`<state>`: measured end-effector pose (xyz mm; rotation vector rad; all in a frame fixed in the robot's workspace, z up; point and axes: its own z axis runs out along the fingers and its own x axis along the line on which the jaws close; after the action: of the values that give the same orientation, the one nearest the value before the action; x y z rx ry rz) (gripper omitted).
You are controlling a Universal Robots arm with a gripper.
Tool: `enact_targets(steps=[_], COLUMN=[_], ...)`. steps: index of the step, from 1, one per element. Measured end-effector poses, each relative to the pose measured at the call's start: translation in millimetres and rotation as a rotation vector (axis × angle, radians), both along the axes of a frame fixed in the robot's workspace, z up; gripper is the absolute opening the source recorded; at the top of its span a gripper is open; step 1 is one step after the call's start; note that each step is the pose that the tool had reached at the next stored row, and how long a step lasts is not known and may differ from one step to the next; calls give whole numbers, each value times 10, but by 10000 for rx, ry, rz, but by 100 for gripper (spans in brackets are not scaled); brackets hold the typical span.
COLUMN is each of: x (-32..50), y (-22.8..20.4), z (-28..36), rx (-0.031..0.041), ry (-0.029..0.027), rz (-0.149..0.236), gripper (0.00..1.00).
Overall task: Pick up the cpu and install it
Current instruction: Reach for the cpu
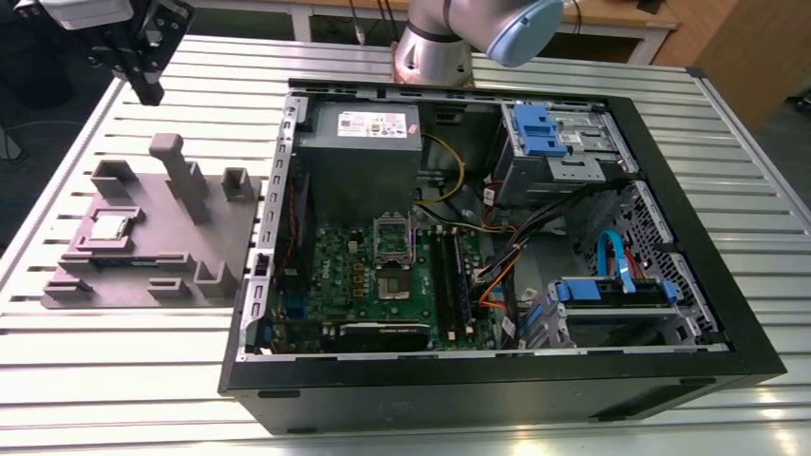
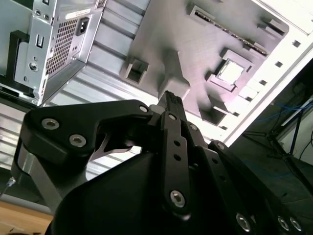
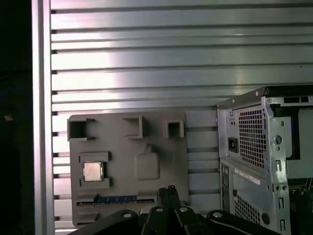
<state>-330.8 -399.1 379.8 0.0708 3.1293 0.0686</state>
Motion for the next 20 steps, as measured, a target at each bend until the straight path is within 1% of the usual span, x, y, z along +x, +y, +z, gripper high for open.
enact_targets(steps=[2,3,10,14,15,16,17,18,19,20], x=[-13,-50,-365,-542,-568,-583,-592,-600,-608,-616], y=[-1,-1,0,0,0,0,0,0,-1,0], z=[-32,-44,-98,-118,-118,-119,-120,-123,-130,-142], rx=[10,10,12,12,12,13,14,14,15,14], ry=[4,6,3,10,37,94,185,262,318,347], rz=[193,219,228,231,232,234,238,242,256,292], gripper=[10,10,10,10,10,10,10,10,10,10])
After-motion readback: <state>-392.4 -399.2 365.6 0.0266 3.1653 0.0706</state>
